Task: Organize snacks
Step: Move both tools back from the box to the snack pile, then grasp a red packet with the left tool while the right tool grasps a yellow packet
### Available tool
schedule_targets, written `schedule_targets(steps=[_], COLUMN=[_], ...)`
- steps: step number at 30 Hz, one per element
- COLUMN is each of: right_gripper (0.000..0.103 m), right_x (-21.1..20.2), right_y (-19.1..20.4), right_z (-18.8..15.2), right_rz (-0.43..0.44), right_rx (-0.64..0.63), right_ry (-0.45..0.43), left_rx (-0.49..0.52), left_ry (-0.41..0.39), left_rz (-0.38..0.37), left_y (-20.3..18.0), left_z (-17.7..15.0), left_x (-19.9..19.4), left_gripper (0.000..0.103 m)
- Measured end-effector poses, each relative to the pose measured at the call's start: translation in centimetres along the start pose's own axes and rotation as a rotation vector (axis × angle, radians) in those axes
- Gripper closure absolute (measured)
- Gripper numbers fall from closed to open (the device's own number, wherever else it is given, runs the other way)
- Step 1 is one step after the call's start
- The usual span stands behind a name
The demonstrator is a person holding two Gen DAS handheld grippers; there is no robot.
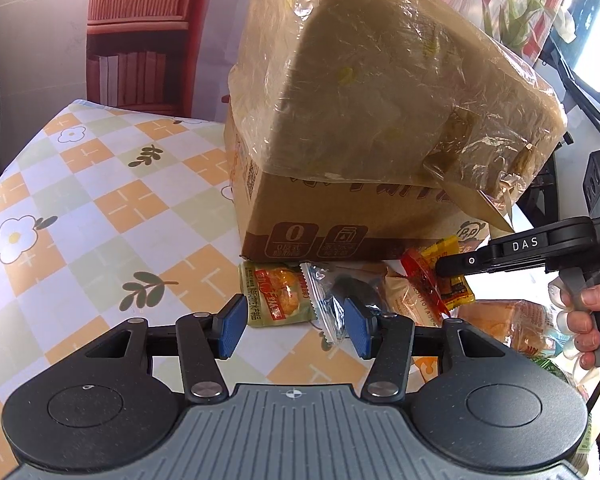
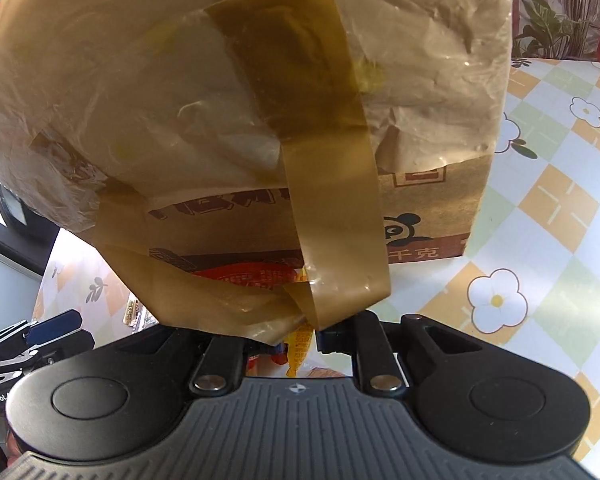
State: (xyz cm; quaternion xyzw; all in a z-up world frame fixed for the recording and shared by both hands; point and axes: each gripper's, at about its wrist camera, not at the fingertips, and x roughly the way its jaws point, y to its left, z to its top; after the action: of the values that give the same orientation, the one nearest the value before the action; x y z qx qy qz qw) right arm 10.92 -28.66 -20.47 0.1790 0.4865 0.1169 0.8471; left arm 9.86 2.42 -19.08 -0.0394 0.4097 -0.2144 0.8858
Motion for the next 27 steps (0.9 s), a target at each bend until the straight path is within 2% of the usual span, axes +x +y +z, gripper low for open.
schedule_targets(steps=[4, 12, 17, 21, 27], right_gripper=[0.088, 0.088, 0.088, 0.088, 0.088], right_x=[-0.8, -0.5, -0.9, -1.8, -2.4], right_y=[1.1, 3.0, 3.2, 2.7, 1.3], right_z=[-0.4, -1.4, -1.3, -1.4, -1.3], right_rz=[0.084, 0.174, 0.171, 0.136, 0.082], right_rx=[-0.024, -0.035, -0.034, -0.041, -0.002], right_ry=[0.003, 0.038, 0.015, -0.019, -0.068], left_rx=[0.006, 0.031, 0.015, -0.009, 0.009], left_ry=[0.002, 0.006, 0.012, 0.008, 0.015], left_rz=[-0.011, -0.036, -0.020, -0.001, -0.017], left_y=[-0.2, -0.9, -0.4, 0.3, -0.6], left_z=[0.0, -0.4, -0.5, 0.2, 1.6], left_x=[0.0, -0.4, -0.3, 0.4, 2.7], left_gripper=[0.048, 0.048, 0.048, 0.048, 0.049])
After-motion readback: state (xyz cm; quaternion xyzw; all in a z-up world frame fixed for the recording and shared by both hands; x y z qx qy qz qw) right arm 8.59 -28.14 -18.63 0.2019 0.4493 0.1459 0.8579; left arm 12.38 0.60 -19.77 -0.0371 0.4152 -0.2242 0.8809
